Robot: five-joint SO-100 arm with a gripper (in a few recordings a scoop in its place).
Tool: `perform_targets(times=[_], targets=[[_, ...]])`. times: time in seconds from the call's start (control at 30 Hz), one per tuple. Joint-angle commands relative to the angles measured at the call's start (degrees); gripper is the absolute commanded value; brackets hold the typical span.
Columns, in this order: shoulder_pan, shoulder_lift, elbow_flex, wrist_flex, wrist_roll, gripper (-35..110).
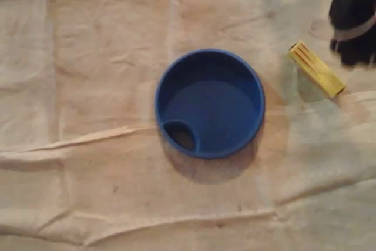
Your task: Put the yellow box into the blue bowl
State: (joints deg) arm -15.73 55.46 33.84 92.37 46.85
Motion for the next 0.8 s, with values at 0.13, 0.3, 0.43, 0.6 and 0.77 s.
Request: perform_targets(times=[0.13,0.3,0.43,0.6,0.77], targets=[[0.4,-5.6,-9.1,-1.7,1.1,0],[0.4,-7.5,-12.3,-5.5,1.1,0],[0.4,-7.7,-12.3,-6.1,1.2,0],[0.4,-7.6,-12.6,-6.1,1.0,0],[0.4,-6.9,-13.0,-6.0,1.1,0]])
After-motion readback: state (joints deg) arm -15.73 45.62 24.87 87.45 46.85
